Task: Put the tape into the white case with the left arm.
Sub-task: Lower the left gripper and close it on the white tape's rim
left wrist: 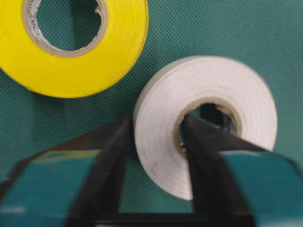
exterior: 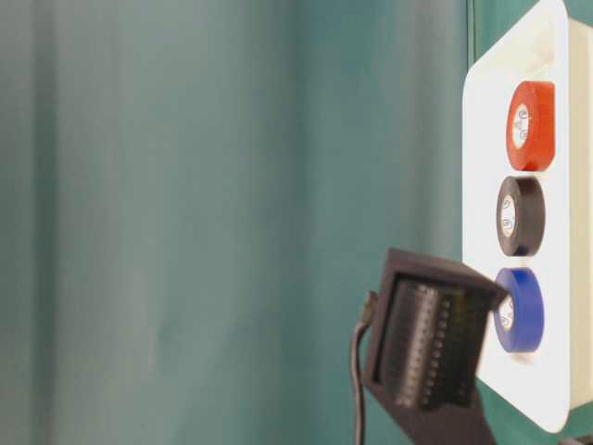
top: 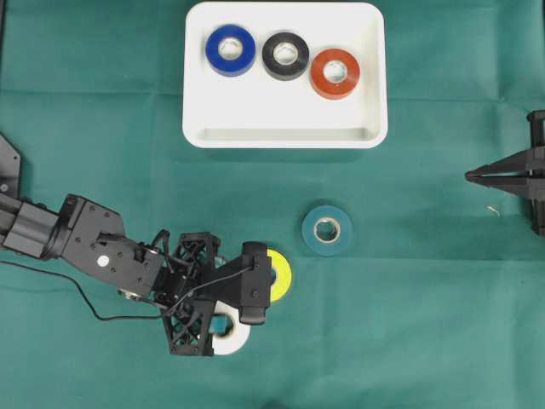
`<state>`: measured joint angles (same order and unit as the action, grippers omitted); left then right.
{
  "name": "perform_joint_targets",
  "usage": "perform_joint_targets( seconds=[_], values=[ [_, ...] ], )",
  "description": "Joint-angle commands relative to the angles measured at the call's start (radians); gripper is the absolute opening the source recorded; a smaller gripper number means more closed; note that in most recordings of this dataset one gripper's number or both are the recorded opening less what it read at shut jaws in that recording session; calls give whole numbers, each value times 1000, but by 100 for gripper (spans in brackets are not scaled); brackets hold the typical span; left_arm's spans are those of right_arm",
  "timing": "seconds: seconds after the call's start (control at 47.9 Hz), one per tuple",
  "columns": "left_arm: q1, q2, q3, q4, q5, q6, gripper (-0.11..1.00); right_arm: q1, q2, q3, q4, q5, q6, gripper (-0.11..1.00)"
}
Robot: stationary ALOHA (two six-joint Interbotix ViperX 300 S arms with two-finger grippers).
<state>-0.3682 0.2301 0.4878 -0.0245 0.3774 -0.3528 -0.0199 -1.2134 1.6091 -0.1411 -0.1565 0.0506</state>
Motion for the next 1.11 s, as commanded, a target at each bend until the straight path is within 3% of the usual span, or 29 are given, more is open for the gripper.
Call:
perform_joint_targets(
  seconds=[0.0,0.313,0.793,1.086],
  values=[
    [2,-17,-14,2,-2,0,30,-2,8,-11,-2,-9,3,-9],
    [-6,-51,-12,2,3,0,27,-2,8,-9,-2,-8,3,-9],
    [-15,-284,58,3,64,5,27,-2,8,-11,-2,-8,3,-9],
    [95,-313,101,6,74,67,27,-2,6,-9,-2,-8,3,-9]
  ],
)
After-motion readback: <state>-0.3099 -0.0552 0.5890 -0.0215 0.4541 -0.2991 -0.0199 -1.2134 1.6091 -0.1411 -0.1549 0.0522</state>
